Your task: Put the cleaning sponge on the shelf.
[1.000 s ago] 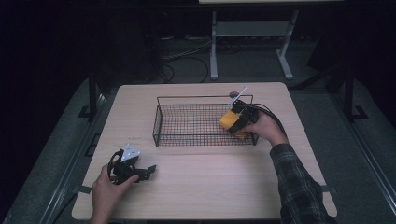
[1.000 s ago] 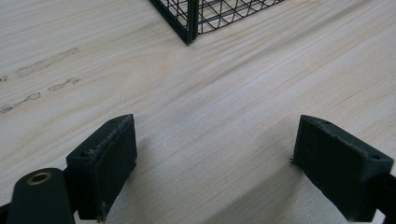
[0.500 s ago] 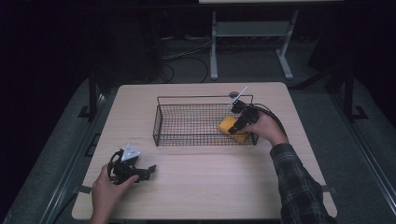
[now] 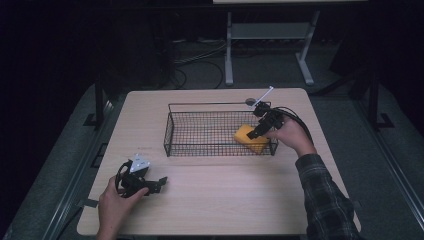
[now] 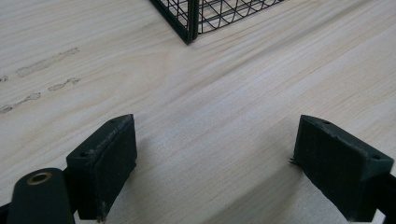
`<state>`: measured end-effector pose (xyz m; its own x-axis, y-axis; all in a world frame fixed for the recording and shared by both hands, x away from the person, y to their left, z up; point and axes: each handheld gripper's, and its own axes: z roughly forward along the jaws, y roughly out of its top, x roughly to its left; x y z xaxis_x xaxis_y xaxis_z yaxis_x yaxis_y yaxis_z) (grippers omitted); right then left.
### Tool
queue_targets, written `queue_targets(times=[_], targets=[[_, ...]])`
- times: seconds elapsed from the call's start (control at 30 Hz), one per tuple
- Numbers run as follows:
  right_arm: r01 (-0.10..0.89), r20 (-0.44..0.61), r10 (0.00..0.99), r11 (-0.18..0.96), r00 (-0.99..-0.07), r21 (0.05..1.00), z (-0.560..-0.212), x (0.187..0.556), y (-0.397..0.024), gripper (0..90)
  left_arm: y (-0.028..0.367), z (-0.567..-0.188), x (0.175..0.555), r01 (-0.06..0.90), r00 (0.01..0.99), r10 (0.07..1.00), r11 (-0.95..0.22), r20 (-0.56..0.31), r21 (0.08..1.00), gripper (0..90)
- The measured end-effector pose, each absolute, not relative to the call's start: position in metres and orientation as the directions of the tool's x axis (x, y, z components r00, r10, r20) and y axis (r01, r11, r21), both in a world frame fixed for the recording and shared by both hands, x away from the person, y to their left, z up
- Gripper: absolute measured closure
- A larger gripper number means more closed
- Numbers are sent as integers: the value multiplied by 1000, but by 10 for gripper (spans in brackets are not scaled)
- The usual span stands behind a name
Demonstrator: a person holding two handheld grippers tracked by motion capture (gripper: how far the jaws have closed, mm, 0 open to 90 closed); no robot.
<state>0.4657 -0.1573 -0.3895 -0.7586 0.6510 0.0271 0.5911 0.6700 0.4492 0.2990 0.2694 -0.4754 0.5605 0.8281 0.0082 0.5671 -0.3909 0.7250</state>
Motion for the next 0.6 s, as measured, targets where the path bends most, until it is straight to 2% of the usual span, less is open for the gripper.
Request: queue_targets(times=[0.37,0.6], targets=[[592,22,675,631,-738,501,-366,443,-178,91,269,-475,299,567,560,828,-391,8,725,125],[592,15,688,613,-725,523,-364,424,-195,29,269,-475,299,567,560,828,-391,8,725,125]])
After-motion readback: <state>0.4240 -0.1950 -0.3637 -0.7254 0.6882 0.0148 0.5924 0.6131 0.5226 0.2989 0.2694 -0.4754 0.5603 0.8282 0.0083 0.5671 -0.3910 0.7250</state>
